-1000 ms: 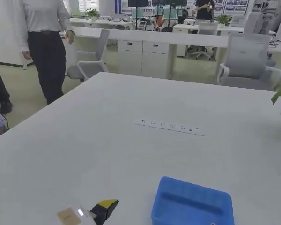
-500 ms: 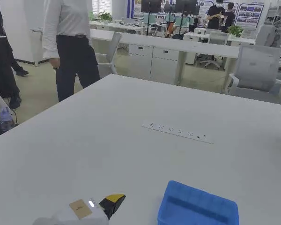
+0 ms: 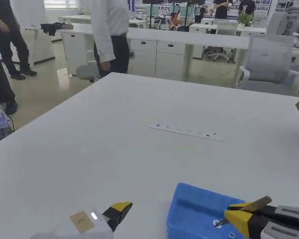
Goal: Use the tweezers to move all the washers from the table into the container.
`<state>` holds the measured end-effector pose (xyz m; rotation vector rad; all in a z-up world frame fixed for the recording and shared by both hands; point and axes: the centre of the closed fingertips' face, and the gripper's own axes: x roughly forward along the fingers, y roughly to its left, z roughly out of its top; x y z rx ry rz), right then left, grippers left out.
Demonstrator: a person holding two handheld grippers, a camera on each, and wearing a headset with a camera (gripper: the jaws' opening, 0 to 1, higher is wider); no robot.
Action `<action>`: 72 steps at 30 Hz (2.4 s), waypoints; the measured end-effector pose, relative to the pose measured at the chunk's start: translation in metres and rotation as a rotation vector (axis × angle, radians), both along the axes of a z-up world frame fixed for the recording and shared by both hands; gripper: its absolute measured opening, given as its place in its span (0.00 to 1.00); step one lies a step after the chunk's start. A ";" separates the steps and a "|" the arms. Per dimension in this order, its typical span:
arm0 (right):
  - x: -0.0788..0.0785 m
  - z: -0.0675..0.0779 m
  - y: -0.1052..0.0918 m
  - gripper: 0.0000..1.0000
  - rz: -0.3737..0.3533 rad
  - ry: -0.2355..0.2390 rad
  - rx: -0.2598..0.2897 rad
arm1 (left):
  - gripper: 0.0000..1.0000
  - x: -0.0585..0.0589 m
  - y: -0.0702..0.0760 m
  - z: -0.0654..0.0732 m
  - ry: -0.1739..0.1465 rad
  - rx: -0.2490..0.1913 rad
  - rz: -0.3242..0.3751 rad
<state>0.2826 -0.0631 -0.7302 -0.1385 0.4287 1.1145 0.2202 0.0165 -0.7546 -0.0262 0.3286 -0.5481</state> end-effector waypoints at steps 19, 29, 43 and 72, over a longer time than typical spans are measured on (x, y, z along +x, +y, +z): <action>0.056 -0.029 0.002 0.03 -0.057 0.055 0.051 | 0.95 0.003 0.004 -0.010 0.046 0.030 0.018; 0.071 -0.056 0.010 0.03 -0.044 0.074 0.016 | 0.94 0.006 0.006 -0.013 0.062 0.034 0.030; 0.065 -0.086 0.018 0.03 0.031 0.044 -0.111 | 0.94 0.007 0.012 -0.015 0.092 0.012 0.052; 0.071 -0.088 -0.019 0.03 -0.162 0.142 -0.053 | 0.92 0.006 0.009 -0.015 0.105 -0.001 0.040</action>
